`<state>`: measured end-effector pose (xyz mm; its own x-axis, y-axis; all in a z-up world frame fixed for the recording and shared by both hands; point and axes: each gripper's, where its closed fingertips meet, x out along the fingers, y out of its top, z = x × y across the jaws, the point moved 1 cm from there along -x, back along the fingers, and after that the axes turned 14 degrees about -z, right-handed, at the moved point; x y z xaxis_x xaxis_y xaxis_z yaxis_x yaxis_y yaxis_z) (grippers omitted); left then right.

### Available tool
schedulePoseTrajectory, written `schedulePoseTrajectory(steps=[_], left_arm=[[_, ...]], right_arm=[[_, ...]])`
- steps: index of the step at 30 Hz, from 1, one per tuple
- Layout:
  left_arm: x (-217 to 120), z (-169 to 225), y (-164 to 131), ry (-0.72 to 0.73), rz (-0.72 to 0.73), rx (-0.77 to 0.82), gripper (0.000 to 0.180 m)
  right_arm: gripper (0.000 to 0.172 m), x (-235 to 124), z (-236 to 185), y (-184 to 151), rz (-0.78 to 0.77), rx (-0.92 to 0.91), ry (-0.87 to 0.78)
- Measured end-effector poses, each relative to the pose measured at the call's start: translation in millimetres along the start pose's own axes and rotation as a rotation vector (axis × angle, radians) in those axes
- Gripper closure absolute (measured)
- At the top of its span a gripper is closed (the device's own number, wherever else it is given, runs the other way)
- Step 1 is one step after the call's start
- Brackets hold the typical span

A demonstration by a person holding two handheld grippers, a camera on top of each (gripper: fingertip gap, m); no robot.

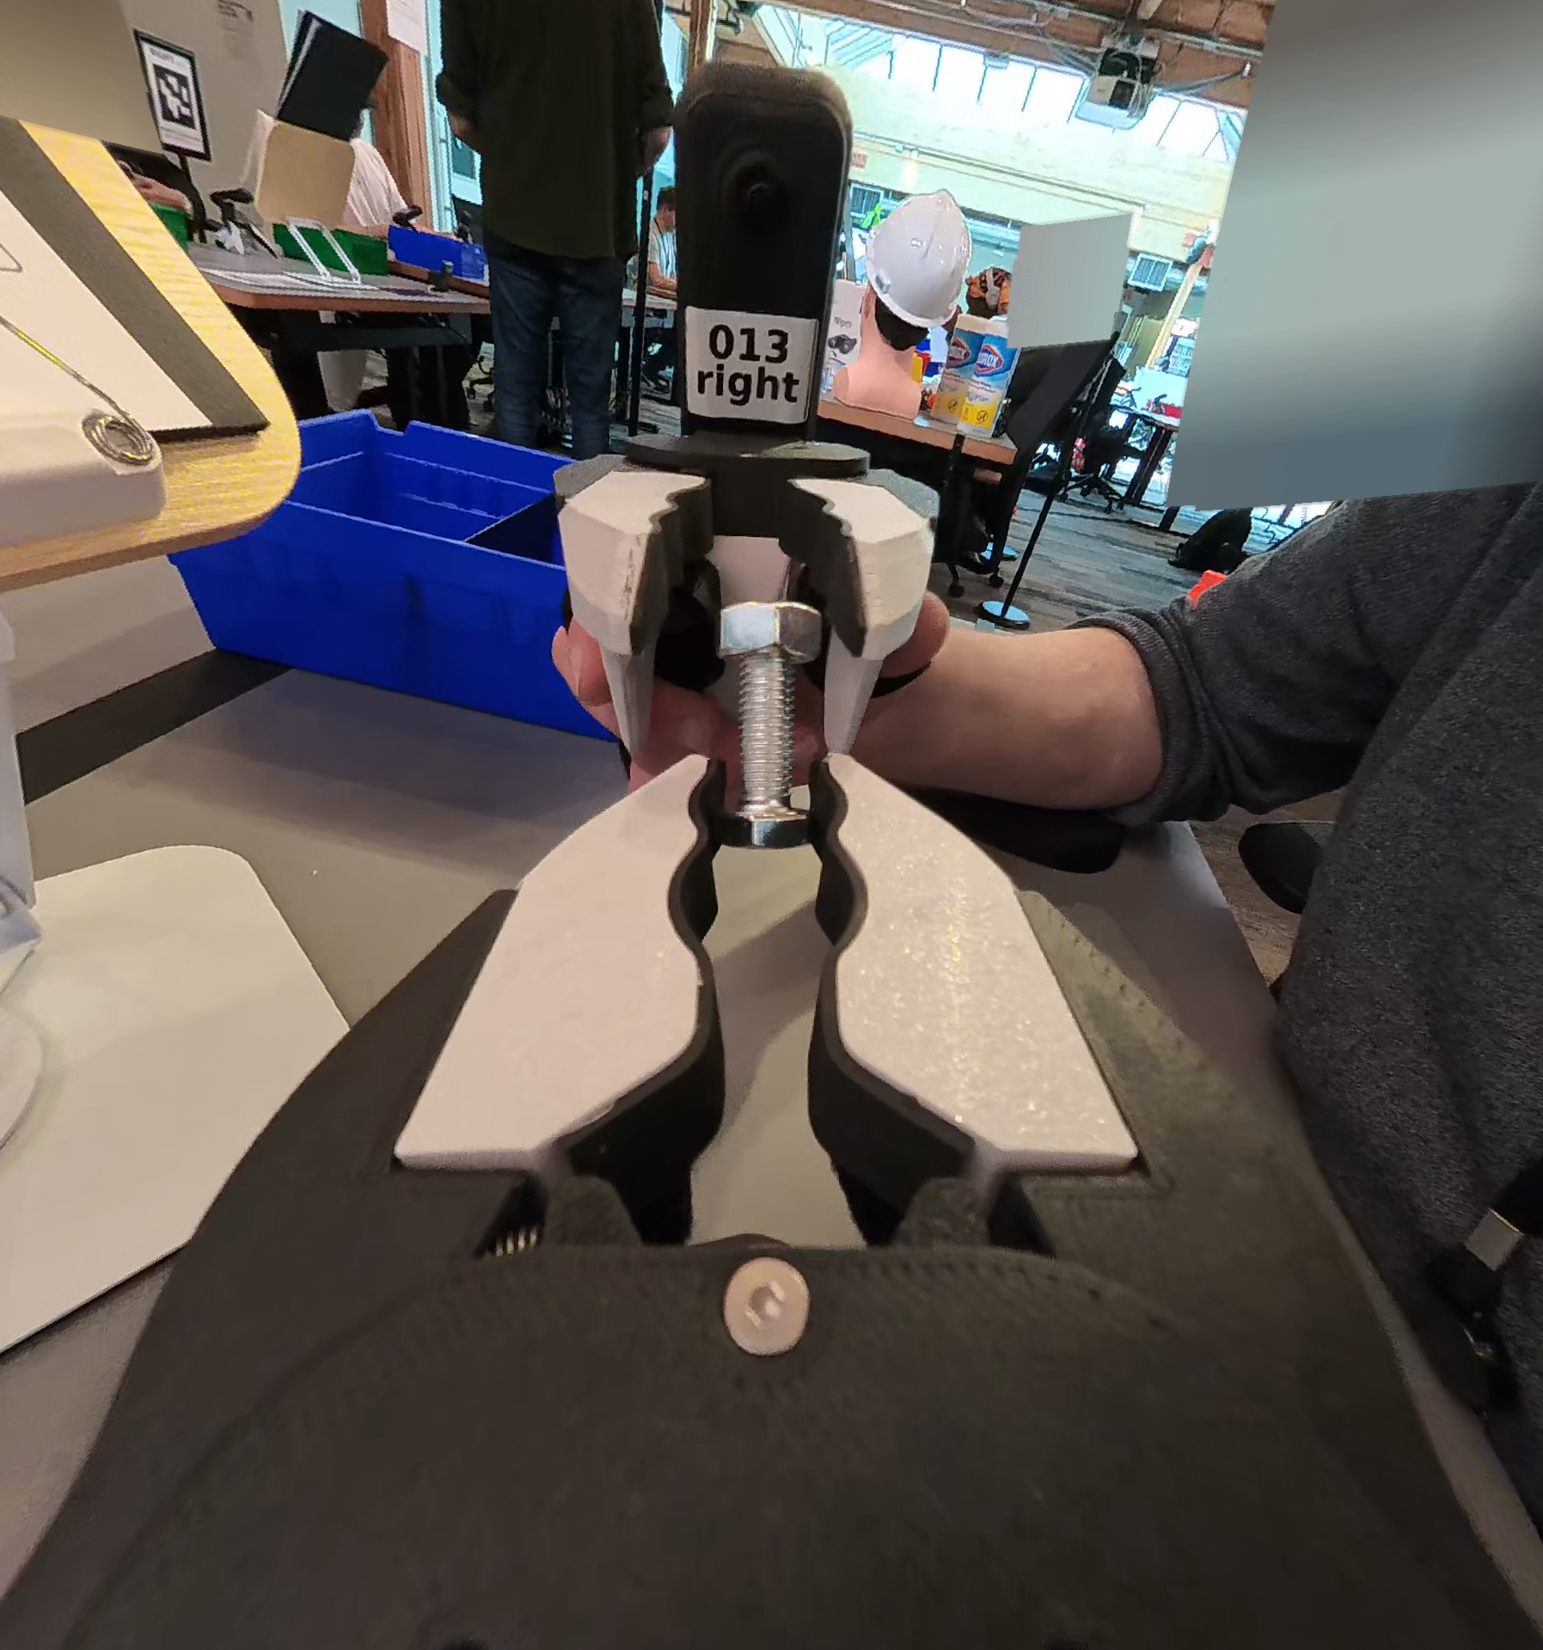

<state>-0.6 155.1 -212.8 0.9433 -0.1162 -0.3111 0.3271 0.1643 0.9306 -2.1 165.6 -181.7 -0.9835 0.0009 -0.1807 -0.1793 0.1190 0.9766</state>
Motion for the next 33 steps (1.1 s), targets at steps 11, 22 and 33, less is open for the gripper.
schedulePoseTrajectory(steps=[11,22,33], left_arm=[[-3.1,-4.6,0.0,0.038,-0.013,0.012,0.162],[-6.6,-28.9,-14.1,0.348,-0.23,0.201,0.163],[-3.4,-30.1,-20.5,0.381,-0.305,0.248,0.163]], right_arm=[[0.137,-4.9,6.4,-3.8,-0.027,0.024,-0.01],[0.141,1.9,12.5,-15.5,-0.192,0.059,-0.092],[0.153,5.8,14.4,-25.8,-0.258,0.039,-0.118]])
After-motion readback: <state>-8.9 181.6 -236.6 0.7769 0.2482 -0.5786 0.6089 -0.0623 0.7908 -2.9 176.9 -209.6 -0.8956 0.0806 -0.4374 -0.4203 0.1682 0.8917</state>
